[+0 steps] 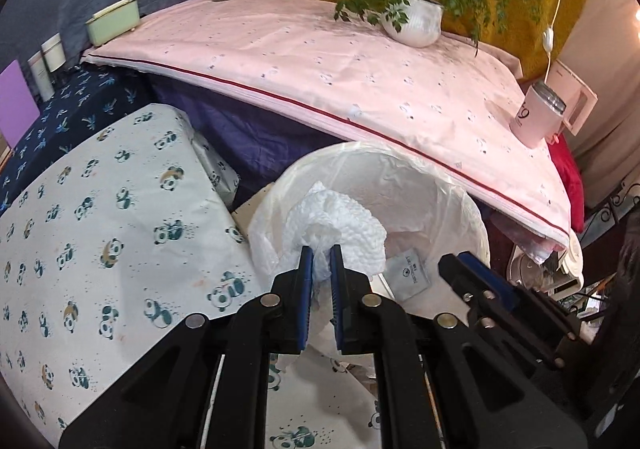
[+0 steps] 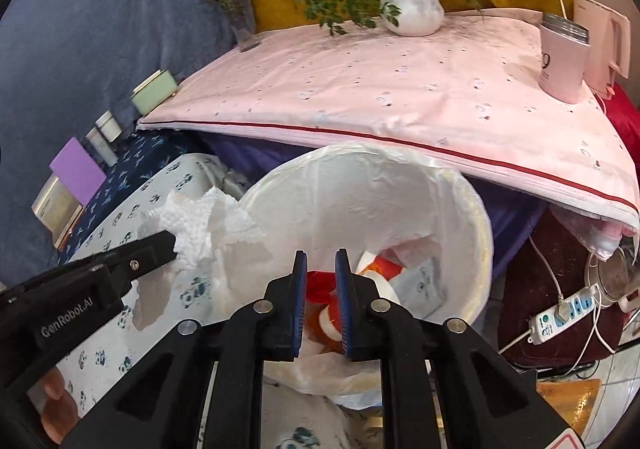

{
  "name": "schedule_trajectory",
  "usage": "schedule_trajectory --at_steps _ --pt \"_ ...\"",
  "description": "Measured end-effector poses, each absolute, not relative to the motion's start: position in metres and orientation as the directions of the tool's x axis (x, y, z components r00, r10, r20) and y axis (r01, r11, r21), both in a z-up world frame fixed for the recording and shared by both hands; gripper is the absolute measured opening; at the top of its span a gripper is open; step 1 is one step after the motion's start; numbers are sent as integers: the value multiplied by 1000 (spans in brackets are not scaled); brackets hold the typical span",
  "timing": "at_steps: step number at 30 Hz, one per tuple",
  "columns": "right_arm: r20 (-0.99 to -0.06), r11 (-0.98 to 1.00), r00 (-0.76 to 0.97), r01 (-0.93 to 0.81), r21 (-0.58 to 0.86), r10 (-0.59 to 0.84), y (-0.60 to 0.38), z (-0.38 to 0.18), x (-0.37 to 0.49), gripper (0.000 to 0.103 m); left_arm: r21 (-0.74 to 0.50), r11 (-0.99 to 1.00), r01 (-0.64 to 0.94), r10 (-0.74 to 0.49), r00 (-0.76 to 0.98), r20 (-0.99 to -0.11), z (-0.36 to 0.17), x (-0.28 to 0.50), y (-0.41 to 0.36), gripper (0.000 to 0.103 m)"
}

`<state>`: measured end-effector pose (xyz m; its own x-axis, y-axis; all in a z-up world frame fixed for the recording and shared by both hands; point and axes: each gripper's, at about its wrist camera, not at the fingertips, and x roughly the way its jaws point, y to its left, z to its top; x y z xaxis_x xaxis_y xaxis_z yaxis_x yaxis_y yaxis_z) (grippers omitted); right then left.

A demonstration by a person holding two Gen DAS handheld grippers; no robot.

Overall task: Collect trash
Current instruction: 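Carry the tissue and gold box over the bin with both tools, then open both tools to drop the tissue and gold box into the bin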

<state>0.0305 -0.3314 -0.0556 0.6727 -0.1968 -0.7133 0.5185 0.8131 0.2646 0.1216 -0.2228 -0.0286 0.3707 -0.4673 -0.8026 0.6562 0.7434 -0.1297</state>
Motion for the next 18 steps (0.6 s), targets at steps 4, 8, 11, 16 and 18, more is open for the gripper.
schedule_trajectory --at_steps 4,8,11,16,18 --pt "-709 800 675 534 275 -207 -345 -55 23 14 -122 723 680 -453 334 -826 -46 121 -242 9" --pt "-708 797 670 543 263 -223 -352 -53 16 14 -121 709 695 -446 308 -840 -58 120 -258 10" --pt "-702 793 670 553 256 -241 -355 -51 11 14 -126 707 696 -445 300 -844 -64 120 -265 10" --pt "-702 790 669 558 255 -246 -356 -50 10 15 -109 718 688 -435 320 -842 -67 120 -270 42" --pt "-702 790 668 559 253 -248 -356 -50 10 17 -105 728 677 -437 341 -832 -65 120 -269 51"
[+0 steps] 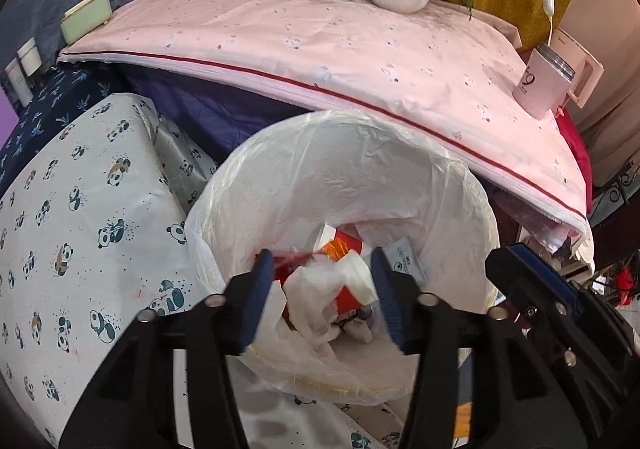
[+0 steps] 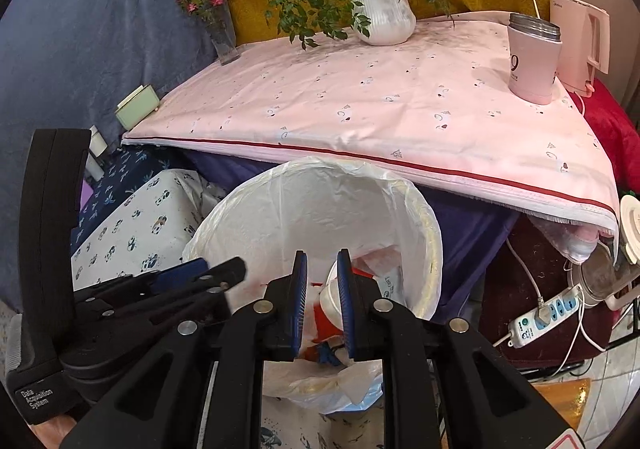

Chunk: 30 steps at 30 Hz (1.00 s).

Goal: Collect trash

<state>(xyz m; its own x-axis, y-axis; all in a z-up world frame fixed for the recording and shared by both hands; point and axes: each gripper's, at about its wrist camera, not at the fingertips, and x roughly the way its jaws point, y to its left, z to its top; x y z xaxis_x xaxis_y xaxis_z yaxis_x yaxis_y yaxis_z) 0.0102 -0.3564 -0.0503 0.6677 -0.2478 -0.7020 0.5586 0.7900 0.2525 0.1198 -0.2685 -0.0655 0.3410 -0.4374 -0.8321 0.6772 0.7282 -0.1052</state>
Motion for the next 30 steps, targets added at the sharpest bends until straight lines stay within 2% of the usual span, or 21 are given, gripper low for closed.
schedule_trajectory --at_steps 4,8,14,18,21,26,30 --pt "-700 789 670 559 257 -247 -357 -50 11 20 -95 729 677 -434 351 -829 -64 121 -267 52" --pt "-692 791 676 557 255 -253 -356 -46 13 27 -91 755 650 -425 379 -822 -61 124 -260 59" --pt "-689 808 680 539 238 -250 -351 -42 20 40 -85 784 615 -414 417 -809 -56 131 -244 64" --pt "-690 832 678 516 204 -252 -343 -38 25 46 -71 801 594 -402 447 -799 -51 131 -232 65" --pt "-694 849 676 496 182 -247 -338 -37 27 54 -61 824 564 -380 468 -798 -50 132 -220 69" --pt "-705 876 661 467 120 -256 -326 -34 30 61 -53 858 511 -343 492 -800 -48 130 -197 73" --pt "-717 889 651 447 95 -251 -319 -35 30 63 -33 874 484 -308 500 -810 -51 128 -183 73"
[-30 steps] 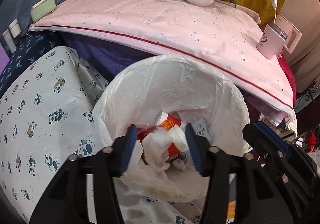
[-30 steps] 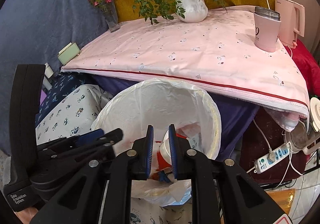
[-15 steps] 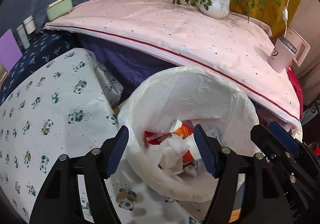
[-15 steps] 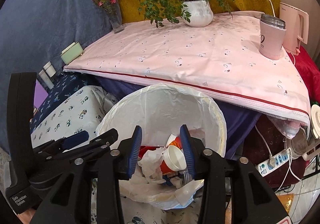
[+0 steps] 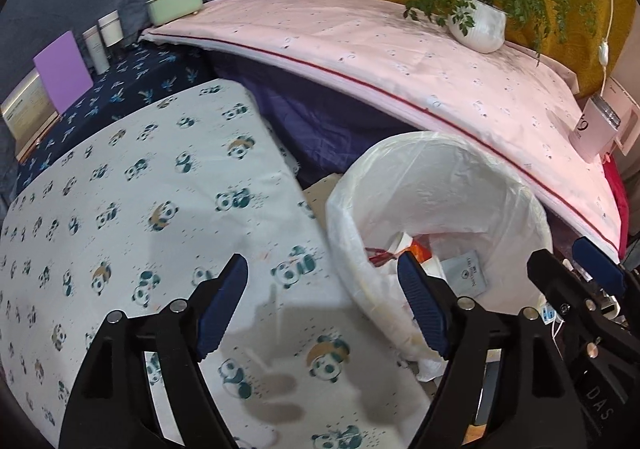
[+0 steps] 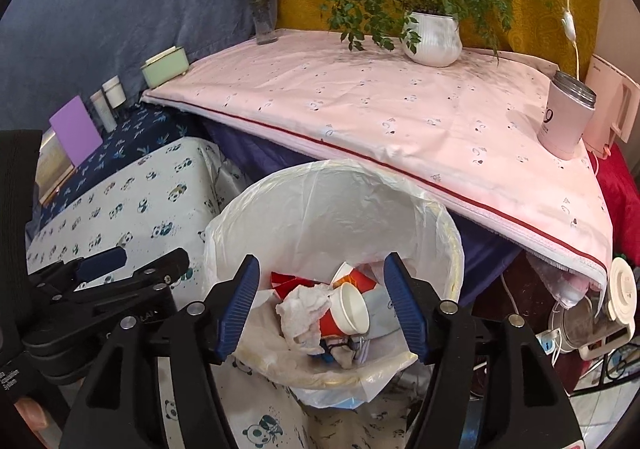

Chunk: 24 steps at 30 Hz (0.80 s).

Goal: Collect trash

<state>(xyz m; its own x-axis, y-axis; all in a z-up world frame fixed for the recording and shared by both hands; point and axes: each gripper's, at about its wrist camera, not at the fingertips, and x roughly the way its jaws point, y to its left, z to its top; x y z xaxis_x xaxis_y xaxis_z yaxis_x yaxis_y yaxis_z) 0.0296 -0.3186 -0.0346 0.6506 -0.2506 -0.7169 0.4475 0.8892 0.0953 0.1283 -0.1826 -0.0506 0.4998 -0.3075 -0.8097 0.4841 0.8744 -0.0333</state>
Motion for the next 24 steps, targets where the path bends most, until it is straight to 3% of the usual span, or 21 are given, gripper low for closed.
schedule_trajectory --at_steps 9,17,21,24 --pt "-731 904 634 423 55 -252 -299 -36 30 78 -20 902 431 -264 514 -816 -51 124 -158 76" --pt "-717 913 636 408 -1 -285 -287 -28 27 85 -8 913 407 -245 533 -810 -46 118 -148 83" --pt "-726 919 625 394 -24 -287 -283 -31 25 97 5 916 400 -234 546 -805 -43 114 -145 88" --pt "-719 919 630 394 -28 -293 -282 -32 21 96 12 914 405 -230 542 -808 -43 111 -144 89"
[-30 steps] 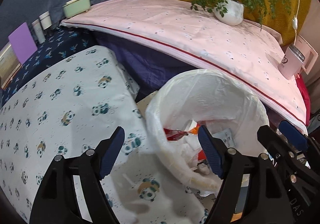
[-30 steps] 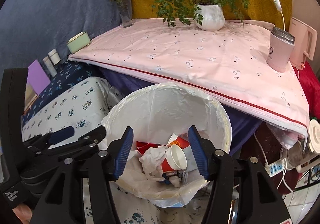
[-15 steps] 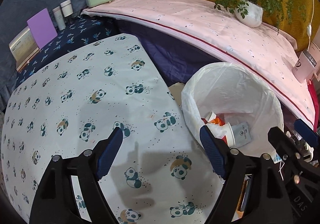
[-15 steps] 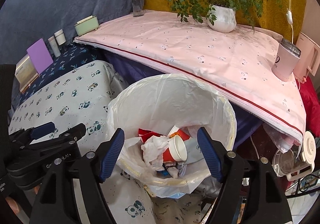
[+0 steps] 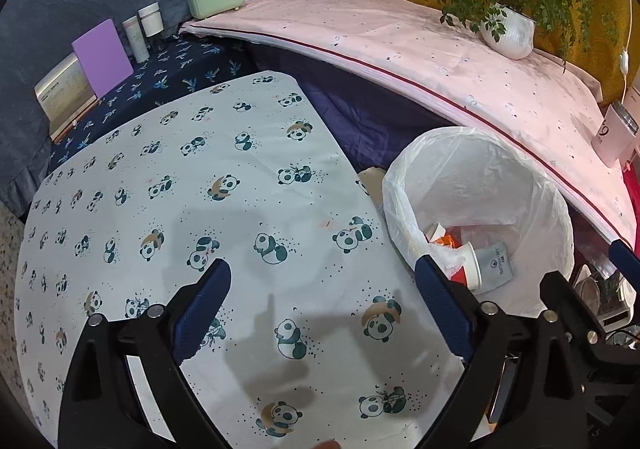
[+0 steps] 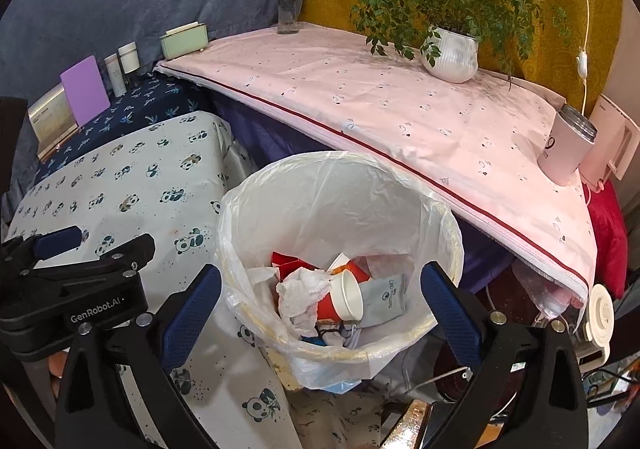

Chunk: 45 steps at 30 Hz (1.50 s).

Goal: Collect trash

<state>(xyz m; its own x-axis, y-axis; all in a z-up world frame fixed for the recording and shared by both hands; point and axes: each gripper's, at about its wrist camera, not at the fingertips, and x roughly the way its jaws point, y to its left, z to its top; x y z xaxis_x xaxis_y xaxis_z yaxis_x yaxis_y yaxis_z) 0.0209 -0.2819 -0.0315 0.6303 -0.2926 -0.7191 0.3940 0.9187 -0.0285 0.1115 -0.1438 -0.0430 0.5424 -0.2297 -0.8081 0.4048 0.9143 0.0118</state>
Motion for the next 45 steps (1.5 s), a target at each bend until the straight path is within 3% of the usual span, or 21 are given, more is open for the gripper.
schedule_trajectory --at_steps 45 --pt "-745 921 599 387 -52 -293 -287 -46 11 96 38 907 419 -219 546 -809 -48 98 -152 89"
